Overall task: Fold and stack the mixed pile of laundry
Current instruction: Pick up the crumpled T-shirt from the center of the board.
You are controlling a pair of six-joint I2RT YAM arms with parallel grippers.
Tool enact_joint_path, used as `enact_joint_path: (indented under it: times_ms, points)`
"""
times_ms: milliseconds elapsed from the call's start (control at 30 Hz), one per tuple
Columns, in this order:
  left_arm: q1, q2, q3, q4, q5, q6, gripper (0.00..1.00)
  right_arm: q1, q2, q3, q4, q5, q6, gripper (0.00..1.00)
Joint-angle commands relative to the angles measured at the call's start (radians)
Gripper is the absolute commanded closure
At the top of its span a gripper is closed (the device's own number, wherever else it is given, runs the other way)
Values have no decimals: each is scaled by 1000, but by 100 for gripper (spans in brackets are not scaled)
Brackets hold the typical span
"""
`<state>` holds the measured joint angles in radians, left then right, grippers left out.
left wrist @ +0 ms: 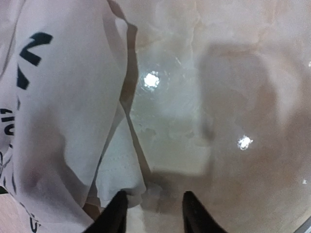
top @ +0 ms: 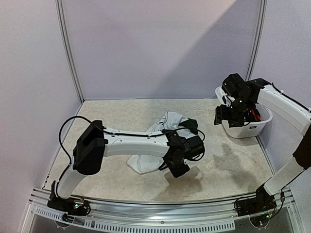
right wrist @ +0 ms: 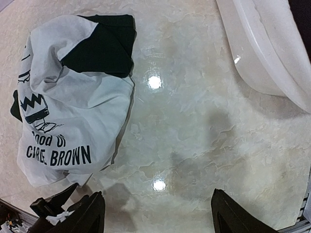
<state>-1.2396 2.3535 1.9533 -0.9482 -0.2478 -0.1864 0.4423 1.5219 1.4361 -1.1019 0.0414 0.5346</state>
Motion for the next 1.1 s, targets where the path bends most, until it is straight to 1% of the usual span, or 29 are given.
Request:
enact_joint_path:
  times_ms: [0,33,67,233,367,467,633,767,900,1000,1067]
  points:
    - [19,31,0,21,-5,-10,81,-7,-25,-17,-15,-8,13,24]
    - [23,31,3,20,-1,-15,94,-7,-22,-17,-15,-8,13,24]
    - [27,27,7,14,-2,-22,100,-7,-23,-17,-12,-8,12,24]
    - [35,-51,7,-9,-2,-40,100,-7,-15,-17,0,-10,10,24]
    - [53,-193,-37,-16,33,-89,100,-8,-13,-18,7,-1,3,24]
    - [81,-321,-116,-6,67,-139,100,-8,-14,-26,15,3,-5,24]
    - [153,-533,-294,19,146,-229,100,-9,-20,-46,29,-2,-8,24]
    - [242,-689,-452,71,232,-319,100,-8,-28,-66,39,-5,-8,24]
    - [411,-836,-628,152,350,-438,100,-8,-33,-74,52,-19,-4,24]
    - [543,-917,-730,174,412,-484,100,-8,-32,-74,66,-30,4,24]
    - [615,-946,-778,173,428,-499,100,-9,-31,-77,77,-66,12,24]
